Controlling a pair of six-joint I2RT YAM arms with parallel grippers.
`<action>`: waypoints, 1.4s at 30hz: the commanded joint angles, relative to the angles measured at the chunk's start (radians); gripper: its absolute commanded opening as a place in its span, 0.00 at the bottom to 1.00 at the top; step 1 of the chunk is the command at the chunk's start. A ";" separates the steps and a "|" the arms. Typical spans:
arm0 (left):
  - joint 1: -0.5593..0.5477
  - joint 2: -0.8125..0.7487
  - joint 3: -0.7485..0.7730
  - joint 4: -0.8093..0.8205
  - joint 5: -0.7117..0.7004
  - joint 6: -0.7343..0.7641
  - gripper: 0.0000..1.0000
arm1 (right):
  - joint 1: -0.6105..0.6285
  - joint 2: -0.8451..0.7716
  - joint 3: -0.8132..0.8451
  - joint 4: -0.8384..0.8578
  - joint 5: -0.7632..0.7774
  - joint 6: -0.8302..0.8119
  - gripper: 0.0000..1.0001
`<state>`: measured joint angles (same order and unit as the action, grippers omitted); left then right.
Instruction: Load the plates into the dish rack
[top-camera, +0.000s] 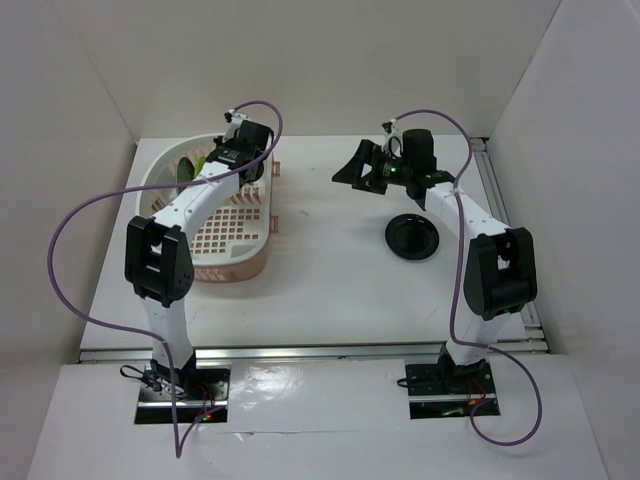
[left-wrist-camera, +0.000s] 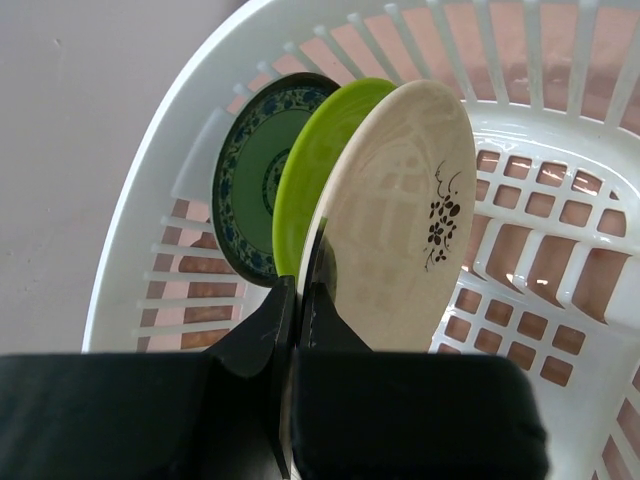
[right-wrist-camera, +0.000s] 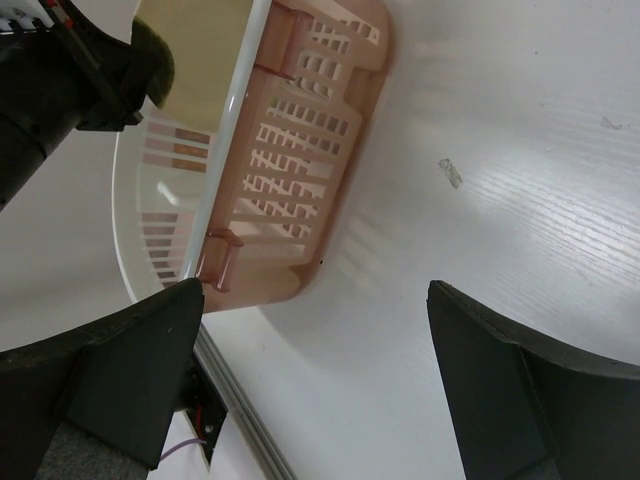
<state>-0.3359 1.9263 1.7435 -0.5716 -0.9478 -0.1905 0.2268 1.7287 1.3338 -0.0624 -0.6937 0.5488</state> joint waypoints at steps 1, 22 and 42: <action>0.005 0.008 -0.001 0.038 -0.017 -0.012 0.00 | 0.006 -0.026 0.008 0.026 -0.015 -0.018 1.00; 0.005 0.071 0.008 0.065 0.004 0.034 0.00 | 0.006 -0.008 0.018 0.026 -0.033 -0.018 1.00; 0.005 0.080 0.008 0.056 0.057 0.023 0.19 | 0.006 -0.008 0.008 0.026 -0.033 -0.018 1.00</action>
<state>-0.3363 1.9953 1.7424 -0.5426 -0.8932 -0.1585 0.2268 1.7287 1.3338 -0.0624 -0.7155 0.5484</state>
